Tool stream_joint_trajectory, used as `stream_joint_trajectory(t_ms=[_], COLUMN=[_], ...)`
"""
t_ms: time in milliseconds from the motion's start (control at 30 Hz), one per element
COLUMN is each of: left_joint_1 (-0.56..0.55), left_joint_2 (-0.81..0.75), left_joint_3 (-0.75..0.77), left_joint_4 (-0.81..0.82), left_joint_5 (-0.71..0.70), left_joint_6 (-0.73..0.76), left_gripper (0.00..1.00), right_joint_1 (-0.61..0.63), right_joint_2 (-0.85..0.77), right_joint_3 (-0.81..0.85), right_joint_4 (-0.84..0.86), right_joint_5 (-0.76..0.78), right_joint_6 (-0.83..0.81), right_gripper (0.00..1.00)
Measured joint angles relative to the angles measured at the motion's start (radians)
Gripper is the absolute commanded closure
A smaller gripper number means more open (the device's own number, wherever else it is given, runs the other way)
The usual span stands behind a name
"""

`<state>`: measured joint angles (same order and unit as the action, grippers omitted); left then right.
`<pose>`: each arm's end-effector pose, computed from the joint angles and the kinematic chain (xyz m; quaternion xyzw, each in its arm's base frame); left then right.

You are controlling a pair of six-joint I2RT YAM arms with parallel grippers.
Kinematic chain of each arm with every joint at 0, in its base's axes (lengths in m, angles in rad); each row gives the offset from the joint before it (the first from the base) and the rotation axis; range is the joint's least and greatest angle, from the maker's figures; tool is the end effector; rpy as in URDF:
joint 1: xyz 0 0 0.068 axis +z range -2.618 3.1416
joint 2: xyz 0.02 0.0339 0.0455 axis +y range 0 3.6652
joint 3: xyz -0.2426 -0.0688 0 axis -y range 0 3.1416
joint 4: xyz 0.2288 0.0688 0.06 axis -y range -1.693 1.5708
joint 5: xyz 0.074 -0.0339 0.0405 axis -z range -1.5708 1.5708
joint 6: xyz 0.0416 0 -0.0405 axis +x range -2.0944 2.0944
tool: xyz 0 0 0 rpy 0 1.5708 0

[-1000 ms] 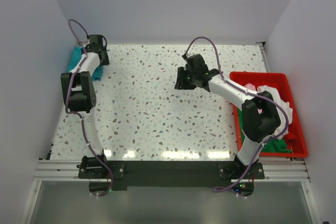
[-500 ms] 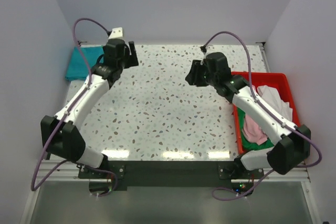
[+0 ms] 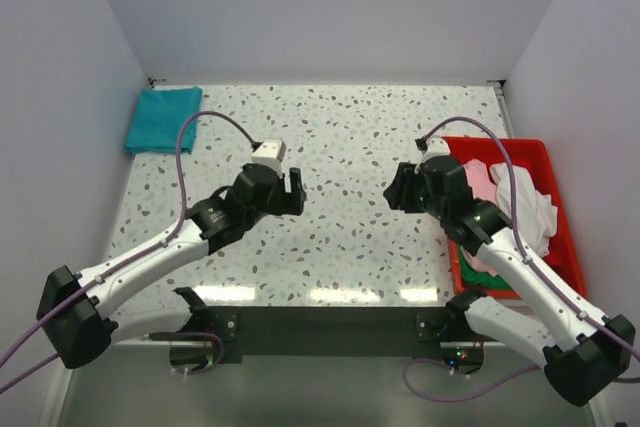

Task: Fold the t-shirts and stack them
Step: Reset both grippers

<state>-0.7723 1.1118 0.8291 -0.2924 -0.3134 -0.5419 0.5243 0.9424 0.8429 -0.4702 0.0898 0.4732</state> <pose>0.1839 -0.1613 0.2630 0.0257 0.8707 -0.1796 0.4572 0.1821 0.1010 0.2845 -0.0009 0.8767 0.1947 0.4399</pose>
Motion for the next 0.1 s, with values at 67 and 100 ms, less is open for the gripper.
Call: stream_joint_trajectory(t_ms=[67, 100], left_joint_1=[-0.015, -0.018], left_joint_2=[-0.013, -0.019], left_joint_3=[-0.018, -0.025], left_joint_4=[0.000, 0.000], left_joint_5=[0.002, 0.004], left_joint_6=[-0.011, -0.016], left_gripper=[0.20, 0.20], right_joint_1=[0.000, 0.000], right_joint_2=[-0.010, -0.011], right_joint_3=[-0.018, -0.024], right_joint_4=[-0.002, -0.004], right_joint_5=[0.000, 0.000], right_joint_6=[0.005, 0.005], right_gripper=[0.54, 0.53])
